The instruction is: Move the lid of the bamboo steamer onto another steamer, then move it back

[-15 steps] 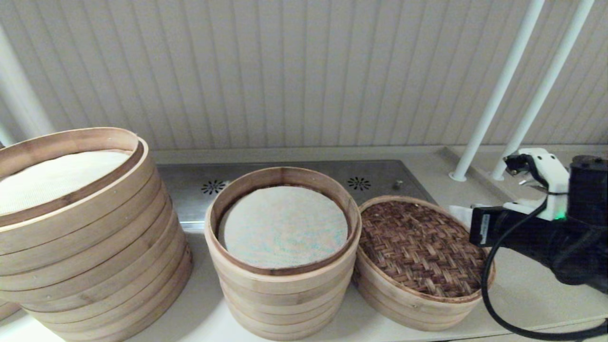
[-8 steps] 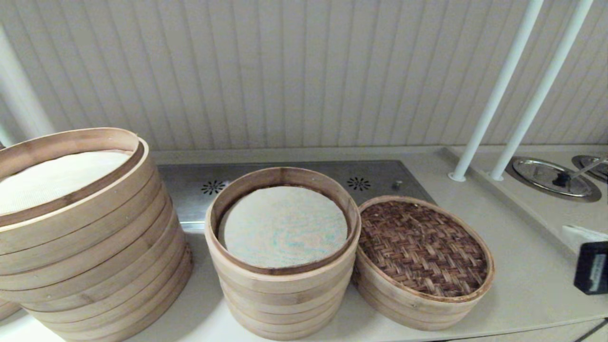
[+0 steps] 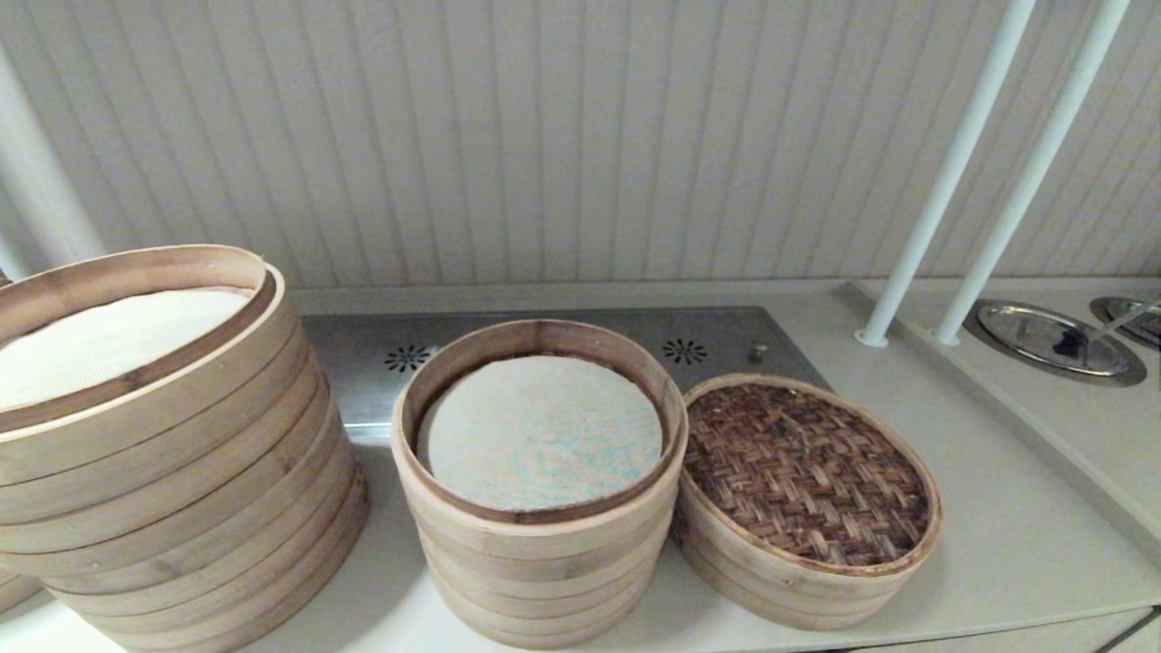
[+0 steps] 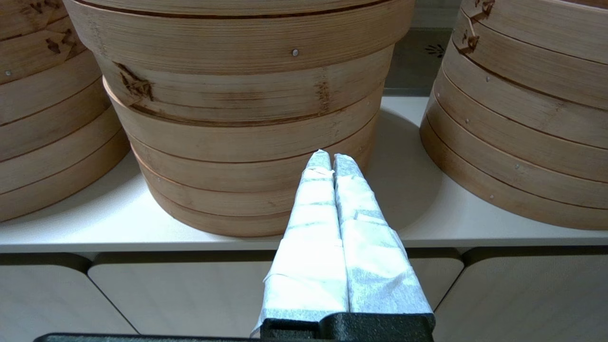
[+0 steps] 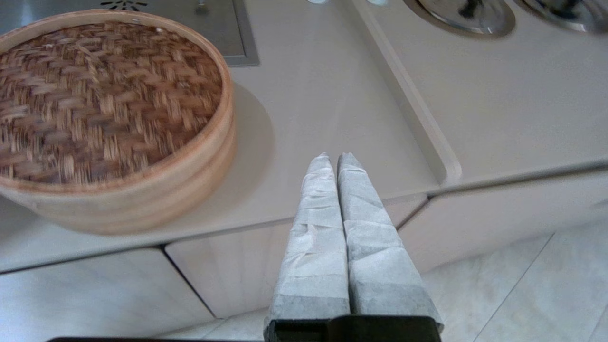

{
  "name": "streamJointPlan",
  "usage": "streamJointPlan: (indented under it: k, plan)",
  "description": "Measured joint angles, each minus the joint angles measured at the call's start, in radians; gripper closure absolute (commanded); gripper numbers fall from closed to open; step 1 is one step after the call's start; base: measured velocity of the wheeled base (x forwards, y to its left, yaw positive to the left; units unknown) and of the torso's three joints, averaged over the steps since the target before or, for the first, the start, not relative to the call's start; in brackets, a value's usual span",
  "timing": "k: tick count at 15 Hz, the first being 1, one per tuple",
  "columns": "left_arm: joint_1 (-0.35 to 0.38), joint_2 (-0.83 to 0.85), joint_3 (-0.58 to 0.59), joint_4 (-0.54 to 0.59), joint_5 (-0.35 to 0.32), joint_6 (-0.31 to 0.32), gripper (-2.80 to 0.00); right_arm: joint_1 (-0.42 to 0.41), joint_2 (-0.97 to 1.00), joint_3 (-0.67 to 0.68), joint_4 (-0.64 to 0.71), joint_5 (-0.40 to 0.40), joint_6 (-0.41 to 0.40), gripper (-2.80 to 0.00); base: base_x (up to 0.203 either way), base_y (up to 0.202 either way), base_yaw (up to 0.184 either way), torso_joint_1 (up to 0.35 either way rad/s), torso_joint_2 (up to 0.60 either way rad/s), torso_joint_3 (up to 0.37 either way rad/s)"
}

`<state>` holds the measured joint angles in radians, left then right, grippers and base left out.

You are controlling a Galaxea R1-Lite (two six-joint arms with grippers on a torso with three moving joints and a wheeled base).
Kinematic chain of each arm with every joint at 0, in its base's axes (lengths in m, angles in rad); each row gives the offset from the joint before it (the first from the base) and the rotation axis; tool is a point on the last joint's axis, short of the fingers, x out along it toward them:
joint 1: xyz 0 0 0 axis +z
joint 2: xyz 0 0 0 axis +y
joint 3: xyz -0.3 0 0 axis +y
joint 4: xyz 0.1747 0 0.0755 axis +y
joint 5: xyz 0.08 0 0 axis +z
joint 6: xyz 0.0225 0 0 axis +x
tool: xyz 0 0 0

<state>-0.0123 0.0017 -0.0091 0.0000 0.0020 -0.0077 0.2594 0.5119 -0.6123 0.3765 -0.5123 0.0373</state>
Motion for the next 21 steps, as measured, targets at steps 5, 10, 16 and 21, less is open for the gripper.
streamJointPlan:
  k: [5,10,16,21]
  plan:
    - [0.0,0.0,0.0,0.0,0.0,0.0,0.0,-0.25,-0.19,0.238,-0.038,0.327,-0.021,0.0,0.0,0.0,0.0,0.0,0.0,0.0]
    - [0.0,0.0,0.0,0.0,0.001,0.0,0.0,-0.27,-0.37,0.509,-0.291,0.456,-0.098,0.0,0.0,0.0,0.0,0.0,0.0,0.0]
    - [0.0,0.0,0.0,0.0,0.0,0.0,0.0,-0.267,-0.498,0.566,-0.326,0.483,-0.093,0.0,0.0,0.0,0.0,0.0,0.0,0.0]
    - [0.0,0.0,0.0,0.0,0.0,0.0,0.0,-0.266,-0.509,0.61,-0.377,0.514,-0.067,0.0,0.0,0.0,0.0,0.0,0.0,0.0]
